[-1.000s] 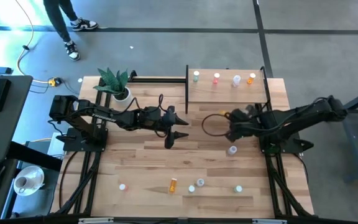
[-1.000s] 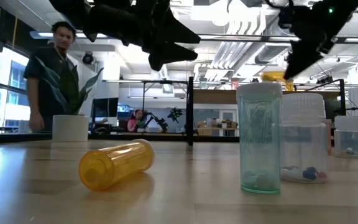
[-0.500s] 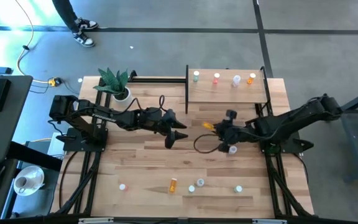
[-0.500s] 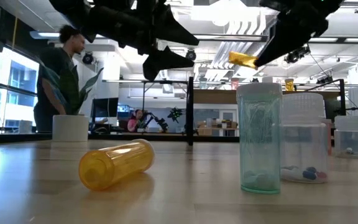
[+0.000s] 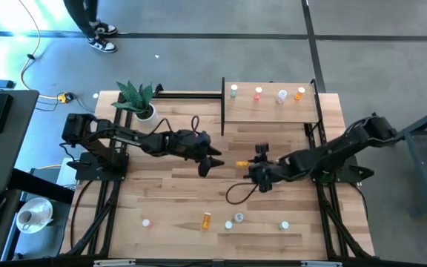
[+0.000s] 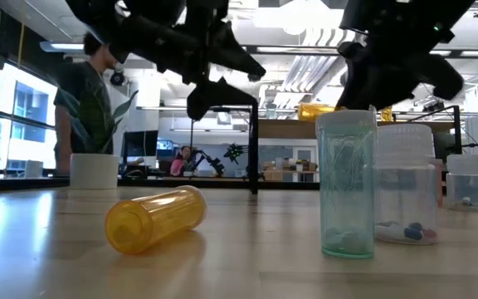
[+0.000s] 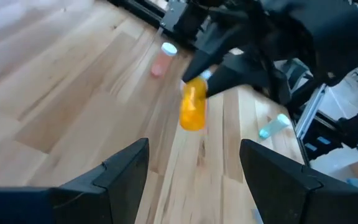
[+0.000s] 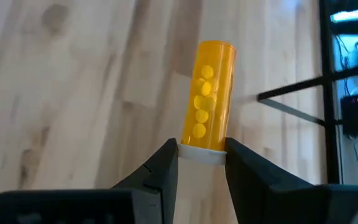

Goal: Pick and place medicine bottles onto shelf by color
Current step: Put the top yellow pill bottle on the shelf aligned with the other yellow pill bottle

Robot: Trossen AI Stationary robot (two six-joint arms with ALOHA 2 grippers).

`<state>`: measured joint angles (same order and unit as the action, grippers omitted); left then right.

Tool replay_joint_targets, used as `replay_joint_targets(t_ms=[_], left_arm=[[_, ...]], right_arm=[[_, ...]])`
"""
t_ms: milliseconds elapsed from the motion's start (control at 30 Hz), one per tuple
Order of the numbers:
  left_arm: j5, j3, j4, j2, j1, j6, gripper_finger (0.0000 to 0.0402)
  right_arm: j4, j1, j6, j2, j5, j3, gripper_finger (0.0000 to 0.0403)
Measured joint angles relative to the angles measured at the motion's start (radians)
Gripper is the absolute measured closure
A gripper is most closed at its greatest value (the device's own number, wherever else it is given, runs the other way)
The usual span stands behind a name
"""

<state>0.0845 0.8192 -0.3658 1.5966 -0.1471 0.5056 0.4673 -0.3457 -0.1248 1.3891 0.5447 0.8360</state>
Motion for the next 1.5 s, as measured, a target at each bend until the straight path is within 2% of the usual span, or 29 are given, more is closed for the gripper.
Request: replay_joint_targets(t_ms=[200,300,367,567,833,1167,1500], left_arm=[[0.008,0.0,-0.058,0.067,-0.008,0.066,0.0161],[0.074,0.001,-0.111,0.081,-0.02,0.094,0.0161],[0.109,0.006,-0.111,0.087,-0.024,0.097,0.0161],[0.119,0.068,-0.032,0.092,-0.022,0.073,0.0161],[0.193,0.134,0.116,0.092,-0.023,0.033,0.0161],[0.223,0.137,0.117,0.11,-0.023,0.034,0.0161],[0.235,0.136,0.081,0.141,-0.025,0.033,0.0161]], right_arm=[[-0.019,-0.058,-0.041,0.064,0.011,0.034,0.0304],[0.004,-0.069,-0.059,0.095,0.012,0.089,0.0304],[0.029,-0.075,-0.084,0.112,0.012,0.124,0.0304],[0.045,-0.076,-0.143,0.146,0.004,0.202,0.0304],[0.059,-0.075,-0.174,0.146,0.024,0.21,0.0304],[0.045,-0.043,-0.23,0.146,0.056,0.21,0.0304],[-0.017,0.019,-0.317,0.146,0.045,0.21,0.0304]])
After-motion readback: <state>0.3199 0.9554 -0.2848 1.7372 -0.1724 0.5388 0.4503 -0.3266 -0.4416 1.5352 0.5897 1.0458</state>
